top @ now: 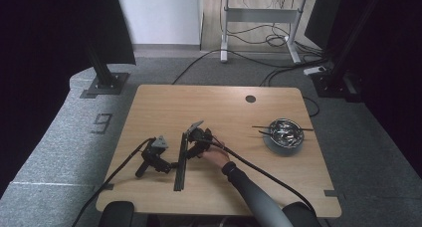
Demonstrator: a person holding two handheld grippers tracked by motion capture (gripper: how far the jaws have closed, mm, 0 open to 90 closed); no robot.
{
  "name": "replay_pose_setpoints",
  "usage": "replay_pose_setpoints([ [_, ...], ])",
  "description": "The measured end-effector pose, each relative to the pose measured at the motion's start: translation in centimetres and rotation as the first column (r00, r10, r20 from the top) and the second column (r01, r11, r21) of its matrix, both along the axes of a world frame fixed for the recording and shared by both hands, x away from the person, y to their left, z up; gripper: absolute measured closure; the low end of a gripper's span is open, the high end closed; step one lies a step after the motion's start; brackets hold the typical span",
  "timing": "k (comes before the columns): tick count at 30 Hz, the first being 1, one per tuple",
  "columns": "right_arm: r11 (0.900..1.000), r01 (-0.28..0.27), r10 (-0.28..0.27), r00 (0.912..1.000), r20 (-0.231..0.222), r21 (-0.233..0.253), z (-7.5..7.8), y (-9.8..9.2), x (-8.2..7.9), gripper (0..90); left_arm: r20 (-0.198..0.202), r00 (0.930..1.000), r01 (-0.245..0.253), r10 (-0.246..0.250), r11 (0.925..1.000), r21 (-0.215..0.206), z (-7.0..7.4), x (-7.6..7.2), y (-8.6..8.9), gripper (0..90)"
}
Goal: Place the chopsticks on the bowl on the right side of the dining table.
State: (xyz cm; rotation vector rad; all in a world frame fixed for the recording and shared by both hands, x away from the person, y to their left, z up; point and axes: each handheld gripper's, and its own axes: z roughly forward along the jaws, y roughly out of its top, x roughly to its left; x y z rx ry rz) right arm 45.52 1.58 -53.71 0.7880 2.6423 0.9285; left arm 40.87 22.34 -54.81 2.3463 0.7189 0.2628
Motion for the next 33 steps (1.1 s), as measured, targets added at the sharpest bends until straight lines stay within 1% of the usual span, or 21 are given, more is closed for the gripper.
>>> replay_pose_setpoints([
  [1, 1.000, 0.003, -0.003, 1.0000, 0.005, -0.013, -0.02, -0.01, -0.03, 9.2, 0.000, 1.0000, 0.000, 0.000, 1.0000, 0.000, 0.00, 0.00, 0.00, 0.0],
  [2, 0.999, -0.002, 0.002, 0.9999, 0.013, -0.039, -0.09, -0.03, -0.06, 8.8, 0.000, 1.0000, 0.000, 0.000, 1.0000, 0.000, 0.00, 0.00, 0.00, 0.0],
  [3, 0.999, -0.005, 0.006, 0.9998, 0.018, -0.051, -0.16, -0.09, -0.07, 8.1, 0.000, 1.0000, 0.000, 0.000, 1.0000, 0.000, 0.00, 0.00, 0.00, 0.0],
  [5, 0.999, 0.003, -0.003, 1.0000, 0.003, -0.045, -0.14, -0.23, -0.05, 9.2, 0.000, 1.0000, 0.000, 0.000, 1.0000, 0.000, 0.00, 0.00, 0.00, 0.0],
  [7, 0.999, 0.005, -0.005, 1.0000, 0.006, -0.046, -0.02, -0.26, -0.05, 9.2, 0.000, 1.0000, 0.000, 0.000, 1.0000, 0.000, 0.00, 0.00, 0.00, 0.0],
  [8, 0.999, 0.003, -0.002, 1.0000, 0.009, -0.032, 0.07, -0.24, -0.02, 9.2, 0.000, 1.0000, 0.000, 0.000, 1.0000, 0.000, 0.00, 0.00, 0.00, 0.0],
  [11, 0.999, 0.005, -0.005, 0.9999, -0.013, 0.046, 0.46, -0.03, -0.09, 9.1, 0.000, 1.0000, 0.001, -0.001, 1.0000, 0.001, 0.00, 0.01, 0.01, 0.0],
  [13, 0.998, 0.001, 0.000, 1.0000, -0.008, 0.067, 0.64, 0.20, -0.18, 9.1, 0.000, 1.0000, 0.000, 0.000, 1.0000, 0.001, 0.00, 0.00, 0.01, 0.0],
  [19, 0.999, -0.004, 0.004, 1.0000, -0.009, 0.038, 0.10, 0.54, -0.14, 9.3, 0.000, 1.0000, 0.001, -0.001, 1.0000, 0.001, 0.00, 0.00, 0.01, 0.0],
  [21, 1.000, -0.006, 0.006, 0.9999, -0.010, 0.020, -0.12, 0.54, -0.12, 8.7, 0.000, 1.0000, 0.000, 0.000, 1.0000, 0.000, 0.00, 0.00, 0.00, 0.0],
  [23, 1.000, 0.001, -0.001, 0.9999, -0.015, 0.018, -0.18, 0.42, -0.04, 9.4, 0.000, 1.0000, 0.000, 0.000, 1.0000, 0.000, 0.00, 0.00, 0.00, 0.0],
  [25, 1.000, 0.000, -0.001, 1.0000, -0.008, -0.016, -0.29, 0.34, -0.02, 8.8, 0.000, 1.0000, 0.000, 0.000, 1.0000, 0.000, 0.00, 0.00, 0.00, 0.0],
  [28, 1.000, 0.006, -0.006, 0.9997, -0.022, -0.020, -0.32, 0.09, 0.06, 8.7, 0.000, 1.0000, 0.000, 0.000, 1.0000, 0.000, 0.00, 0.00, 0.00, 0.0],
  [33, 0.999, 0.003, -0.004, 0.9998, -0.018, -0.041, -0.19, -0.38, 0.05, 8.7, 0.000, 1.0000, 0.001, -0.001, 1.0000, 0.001, 0.00, 0.00, 0.00, 0.0],
])
